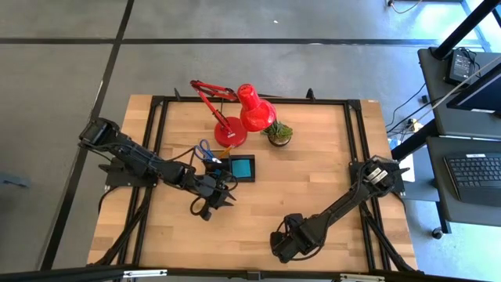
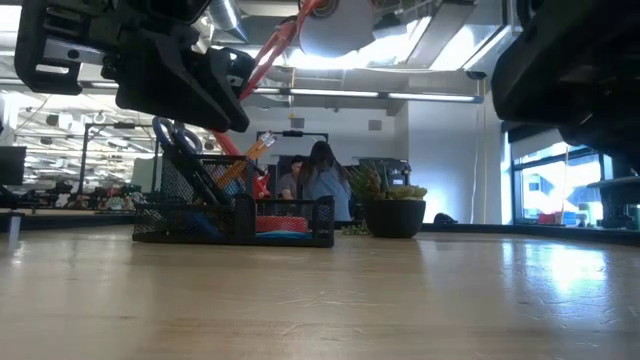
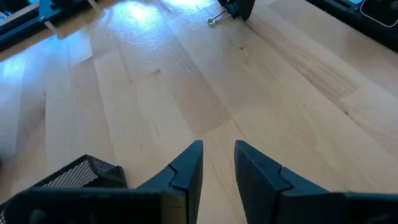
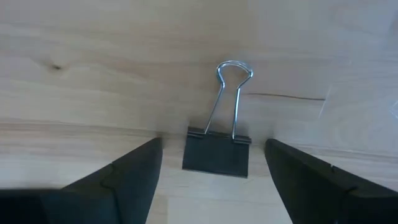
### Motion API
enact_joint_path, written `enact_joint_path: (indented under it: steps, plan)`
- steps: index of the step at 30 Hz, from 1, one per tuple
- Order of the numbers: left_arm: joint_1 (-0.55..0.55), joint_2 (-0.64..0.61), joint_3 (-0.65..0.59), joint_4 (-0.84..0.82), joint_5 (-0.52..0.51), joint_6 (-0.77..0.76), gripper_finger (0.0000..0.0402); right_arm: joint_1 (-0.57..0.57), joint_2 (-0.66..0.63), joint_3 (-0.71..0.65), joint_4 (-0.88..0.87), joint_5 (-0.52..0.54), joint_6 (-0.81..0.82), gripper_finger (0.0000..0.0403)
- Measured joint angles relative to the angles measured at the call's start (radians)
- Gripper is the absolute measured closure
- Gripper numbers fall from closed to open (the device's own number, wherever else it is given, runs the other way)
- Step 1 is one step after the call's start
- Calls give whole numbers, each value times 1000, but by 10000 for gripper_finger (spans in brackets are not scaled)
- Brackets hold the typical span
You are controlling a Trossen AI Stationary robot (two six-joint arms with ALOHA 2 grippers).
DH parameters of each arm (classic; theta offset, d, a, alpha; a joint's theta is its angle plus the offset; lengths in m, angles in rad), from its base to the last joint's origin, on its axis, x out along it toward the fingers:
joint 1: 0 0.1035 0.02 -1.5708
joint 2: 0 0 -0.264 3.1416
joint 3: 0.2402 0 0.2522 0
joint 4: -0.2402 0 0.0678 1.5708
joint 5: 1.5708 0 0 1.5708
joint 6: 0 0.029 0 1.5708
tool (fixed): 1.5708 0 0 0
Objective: Pick and place office supplies into organizer
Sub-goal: Put the black binder clip into the black desk organizer
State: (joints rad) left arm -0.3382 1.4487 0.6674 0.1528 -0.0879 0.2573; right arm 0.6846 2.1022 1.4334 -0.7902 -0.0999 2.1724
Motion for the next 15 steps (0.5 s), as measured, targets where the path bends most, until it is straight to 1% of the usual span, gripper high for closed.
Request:
enact_joint_path:
  steps: [8,11,15]
  plan:
    - [0,0,0,0,0,0,316,-1,9,-1,-1,-26,-8,114]
    - [0,0,0,0,0,0,316,-1,10,-1,-2,-29,-9,125]
    - [0,0,0,0,0,0,315,-1,10,-3,-3,-32,-11,150]
